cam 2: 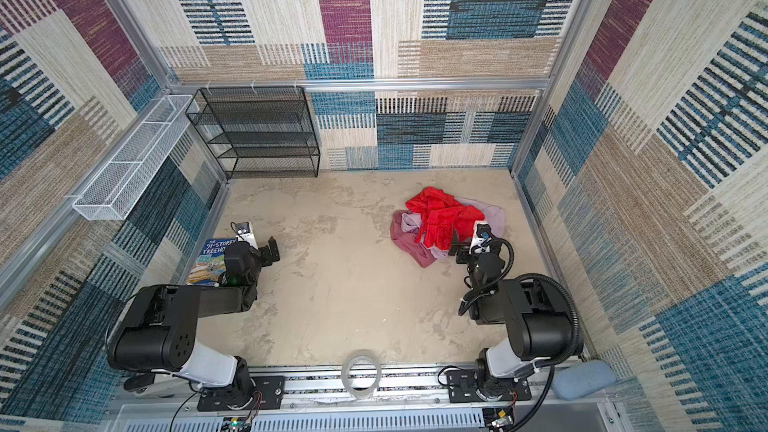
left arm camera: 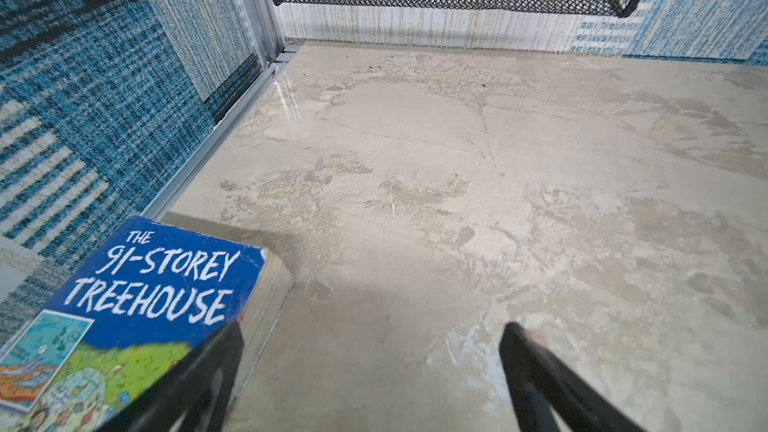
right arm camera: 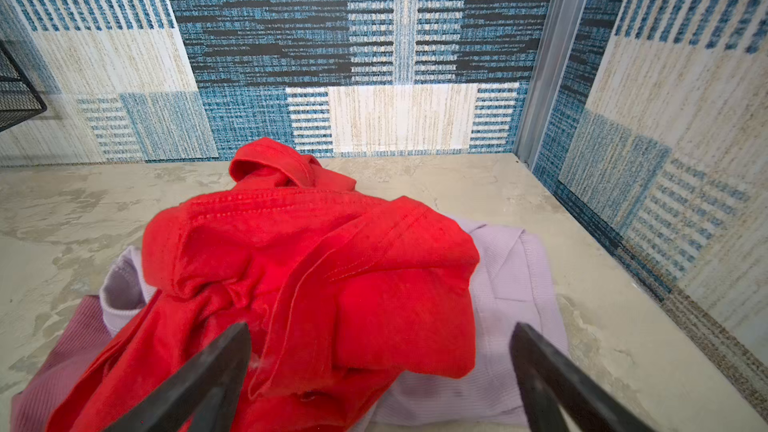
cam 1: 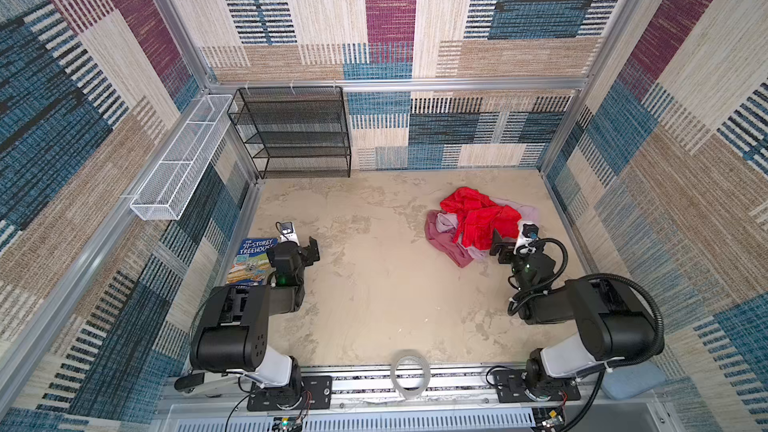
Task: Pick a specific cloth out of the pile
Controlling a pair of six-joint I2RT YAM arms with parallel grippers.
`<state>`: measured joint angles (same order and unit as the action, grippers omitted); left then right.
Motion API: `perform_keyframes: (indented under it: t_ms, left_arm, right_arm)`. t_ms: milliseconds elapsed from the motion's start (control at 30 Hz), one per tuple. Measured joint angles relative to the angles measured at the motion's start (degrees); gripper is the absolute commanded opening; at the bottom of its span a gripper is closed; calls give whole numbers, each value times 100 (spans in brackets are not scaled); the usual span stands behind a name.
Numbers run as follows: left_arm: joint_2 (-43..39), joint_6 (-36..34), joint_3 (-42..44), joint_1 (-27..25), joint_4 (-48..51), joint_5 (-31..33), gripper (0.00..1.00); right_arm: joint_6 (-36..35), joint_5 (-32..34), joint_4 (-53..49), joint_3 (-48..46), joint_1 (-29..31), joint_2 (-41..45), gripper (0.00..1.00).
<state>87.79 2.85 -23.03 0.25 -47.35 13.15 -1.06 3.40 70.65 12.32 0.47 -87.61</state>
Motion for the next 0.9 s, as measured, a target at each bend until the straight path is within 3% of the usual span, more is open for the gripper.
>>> perform_keyframes:
  t_ms: [900]
  left_arm:
    - [7, -4, -24, -2, 7, -140, 99]
  right_arm:
    - [0, 0, 0, 0, 0, 0, 100]
